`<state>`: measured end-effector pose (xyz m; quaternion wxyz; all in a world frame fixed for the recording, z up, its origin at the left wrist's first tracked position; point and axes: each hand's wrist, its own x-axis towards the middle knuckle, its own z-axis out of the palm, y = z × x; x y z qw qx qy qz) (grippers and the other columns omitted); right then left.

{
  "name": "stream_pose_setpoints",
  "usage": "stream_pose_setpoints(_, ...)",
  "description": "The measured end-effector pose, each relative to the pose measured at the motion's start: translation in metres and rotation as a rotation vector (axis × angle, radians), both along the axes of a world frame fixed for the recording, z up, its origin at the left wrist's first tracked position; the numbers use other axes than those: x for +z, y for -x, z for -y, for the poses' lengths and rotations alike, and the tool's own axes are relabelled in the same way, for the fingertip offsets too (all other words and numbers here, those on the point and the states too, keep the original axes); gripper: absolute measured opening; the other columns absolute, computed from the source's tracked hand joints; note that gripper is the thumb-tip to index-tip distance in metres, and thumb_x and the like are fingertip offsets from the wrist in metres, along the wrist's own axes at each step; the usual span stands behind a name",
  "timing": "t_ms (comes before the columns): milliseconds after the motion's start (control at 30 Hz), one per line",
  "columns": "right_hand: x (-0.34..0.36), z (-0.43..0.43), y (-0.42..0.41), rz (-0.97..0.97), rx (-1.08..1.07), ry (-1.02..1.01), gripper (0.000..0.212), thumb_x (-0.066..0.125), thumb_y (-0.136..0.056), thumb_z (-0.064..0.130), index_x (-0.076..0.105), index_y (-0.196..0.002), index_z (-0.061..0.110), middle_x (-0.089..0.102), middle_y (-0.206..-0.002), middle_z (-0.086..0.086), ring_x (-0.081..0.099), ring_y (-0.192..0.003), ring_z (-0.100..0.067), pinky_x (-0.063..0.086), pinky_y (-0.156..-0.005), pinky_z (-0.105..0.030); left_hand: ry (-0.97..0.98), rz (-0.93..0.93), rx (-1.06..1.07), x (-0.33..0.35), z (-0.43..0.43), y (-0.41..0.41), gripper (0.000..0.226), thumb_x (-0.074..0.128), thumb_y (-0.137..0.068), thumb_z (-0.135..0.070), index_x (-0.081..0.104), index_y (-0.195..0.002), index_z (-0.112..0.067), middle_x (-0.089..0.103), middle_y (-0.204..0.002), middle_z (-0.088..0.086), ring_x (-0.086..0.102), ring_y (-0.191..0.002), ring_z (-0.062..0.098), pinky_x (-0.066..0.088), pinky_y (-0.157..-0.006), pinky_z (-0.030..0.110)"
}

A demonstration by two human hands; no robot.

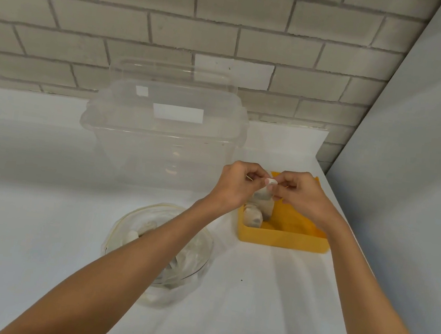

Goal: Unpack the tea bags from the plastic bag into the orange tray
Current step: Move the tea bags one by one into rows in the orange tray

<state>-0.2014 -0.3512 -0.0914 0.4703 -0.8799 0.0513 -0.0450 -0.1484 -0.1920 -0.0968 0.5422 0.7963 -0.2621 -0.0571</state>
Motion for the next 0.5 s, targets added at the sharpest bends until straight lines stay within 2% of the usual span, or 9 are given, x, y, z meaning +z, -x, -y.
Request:
stream_pose_setpoints(133,-0.016,0.014,-0.002,-0.012,-0.103,0.045,0.007,0.067,-0.088,0.016,0.069,-0.082,0.014,0.07,-0.075,-0.006,0.064,-0.066,-0.01,0.048,-0.061,-0.017,-0.012,-0.024,0.017,-0.003,0.0,0.001,0.012,0.066,-0.088,-0.014,0.074,-0.097,-0.011,0.067,-0.086,-0.004,0.056,-0.071,0.001,0.043,-0.064,0.003)
stream_pose_setpoints(233,-0.037,0.025,-0.006,-0.109,-0.154,0.105,0.008,0.066,-0.088,0.013,0.069,-0.086,0.006,0.068,-0.071,-0.006,0.063,-0.06,-0.009,0.042,-0.052,-0.011,-0.026,-0.036,0.024,-0.008,-0.004,0.001,0.012,0.066,-0.087,-0.012,0.073,-0.096,-0.01,0.068,-0.086,-0.005,0.056,-0.072,0.001,0.044,-0.066,0.004)
stream_pose_setpoints(367,-0.063,0.031,-0.009,-0.221,-0.183,0.16,0.009,0.067,-0.088,0.013,0.068,-0.088,0.004,0.071,-0.075,-0.014,0.064,-0.061,-0.012,0.048,-0.062,-0.023,-0.035,-0.06,0.032,-0.011,-0.012,0.002,0.01,0.066,-0.088,-0.013,0.073,-0.095,-0.011,0.062,-0.078,-0.015,0.056,-0.07,0.0,0.043,-0.065,0.004)
stream_pose_setpoints(500,-0.073,0.026,-0.014,-0.236,-0.199,0.137,0.009,0.068,-0.087,0.012,0.066,-0.083,0.005,0.071,-0.073,-0.015,0.066,-0.064,-0.018,0.053,-0.074,-0.038,-0.026,-0.085,0.043,-0.014,-0.018,0.003,0.011,0.066,-0.088,-0.014,0.073,-0.096,-0.011,0.062,-0.078,-0.015,0.057,-0.072,0.003,0.044,-0.066,0.005)
